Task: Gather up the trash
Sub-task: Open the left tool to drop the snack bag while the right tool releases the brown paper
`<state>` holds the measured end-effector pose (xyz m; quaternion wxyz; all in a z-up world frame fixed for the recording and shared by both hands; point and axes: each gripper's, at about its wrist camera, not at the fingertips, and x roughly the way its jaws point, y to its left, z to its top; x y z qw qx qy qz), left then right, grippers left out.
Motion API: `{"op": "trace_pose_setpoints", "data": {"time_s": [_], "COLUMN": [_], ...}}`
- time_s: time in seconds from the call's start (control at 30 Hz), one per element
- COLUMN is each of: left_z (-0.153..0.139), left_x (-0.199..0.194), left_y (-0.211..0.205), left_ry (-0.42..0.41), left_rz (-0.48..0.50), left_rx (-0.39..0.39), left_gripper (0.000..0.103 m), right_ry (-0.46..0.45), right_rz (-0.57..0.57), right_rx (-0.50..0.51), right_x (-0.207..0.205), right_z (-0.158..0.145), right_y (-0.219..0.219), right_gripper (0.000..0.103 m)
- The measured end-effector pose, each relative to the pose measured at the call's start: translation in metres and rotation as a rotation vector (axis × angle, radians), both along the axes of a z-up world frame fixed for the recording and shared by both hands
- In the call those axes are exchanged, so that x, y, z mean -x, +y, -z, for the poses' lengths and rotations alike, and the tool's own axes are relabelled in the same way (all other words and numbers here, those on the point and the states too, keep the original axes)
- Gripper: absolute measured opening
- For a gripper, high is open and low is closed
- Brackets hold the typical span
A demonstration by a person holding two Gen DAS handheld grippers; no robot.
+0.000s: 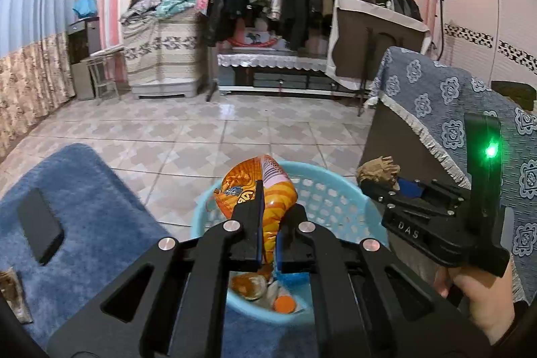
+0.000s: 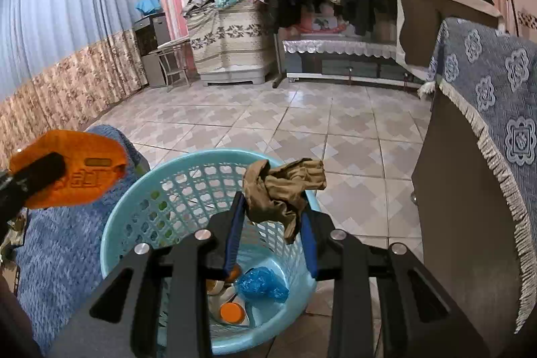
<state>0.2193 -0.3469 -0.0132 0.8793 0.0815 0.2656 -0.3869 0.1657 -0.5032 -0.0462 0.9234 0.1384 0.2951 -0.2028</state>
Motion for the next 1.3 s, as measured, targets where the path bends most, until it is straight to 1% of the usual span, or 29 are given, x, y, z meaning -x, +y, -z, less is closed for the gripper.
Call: {"op": "trace_pose_setpoints", "data": {"time_s": [0.23,0.37,0.47,0.5,0.53,0.57,0.6,0.67,0.7,0.73,0.77,0.83,1.03,1.23,1.3], "left_z": [0.020,0.034,0.042,0.045,0.046,0.048,0.050,0.052,0.052,0.052,0.052,0.049,0.039,0.034,0.034], "left_x": [-0.013,-0.028,-0.035,-0.036,-0.038,-0.040,-0.043,-0.046,-0.048,-0.048,-0.050,-0.053,-0.062,-0.068,-0.068], "left_y": [-0.028,-0.035,-0.033,-0.030,-0.029,-0.025,-0.021,-0.018,-0.015,-0.014,-0.010,0.000,0.024,0.047,0.056], "left_ry": [0.043,0.071,0.069,0.072,0.073,0.076,0.079,0.081,0.079,0.077,0.072,0.058,0.005,-0.027,-0.038], "left_rz": [0.029,0.018,-0.001,-0.010,-0.016,-0.026,-0.032,-0.044,-0.056,-0.065,-0.081,-0.117,-0.205,-0.285,-0.314], "left_rx": [-0.025,-0.062,-0.079,-0.082,-0.084,-0.085,-0.084,-0.091,-0.097,-0.099,-0.098,-0.093,-0.101,-0.097,-0.095], "left_gripper": [0.003,0.004,0.009,0.016,0.026,0.031,0.033,0.034,0.038,0.046,0.050,0.065,0.083,0.095,0.097], "right_ry": [0.014,0.035,0.045,0.046,0.046,0.046,0.047,0.051,0.054,0.057,0.059,0.064,0.072,0.082,0.076], "right_rz": [0.010,0.009,0.007,0.007,0.006,0.005,0.001,-0.007,-0.011,-0.014,-0.018,-0.021,-0.030,-0.029,-0.019], "right_rx": [-0.024,-0.033,-0.039,-0.042,-0.045,-0.046,-0.046,-0.042,-0.039,-0.037,-0.036,-0.031,-0.011,0.015,0.012], "right_x": [-0.005,-0.008,-0.010,-0.011,-0.011,-0.011,-0.011,-0.015,-0.016,-0.016,-0.017,-0.019,-0.028,-0.041,-0.043], "right_z": [0.008,0.012,0.015,0.015,0.016,0.016,0.016,0.015,0.016,0.016,0.017,0.017,0.017,0.018,0.018], "right_y": [-0.007,-0.008,-0.009,-0.009,-0.009,-0.009,-0.008,-0.007,-0.006,-0.005,-0.003,-0.001,0.013,0.024,0.025], "right_gripper": [0.032,0.032,0.032,0.032,0.032,0.032,0.032,0.032,0.032,0.032,0.032,0.032,0.032,0.033,0.033]}}
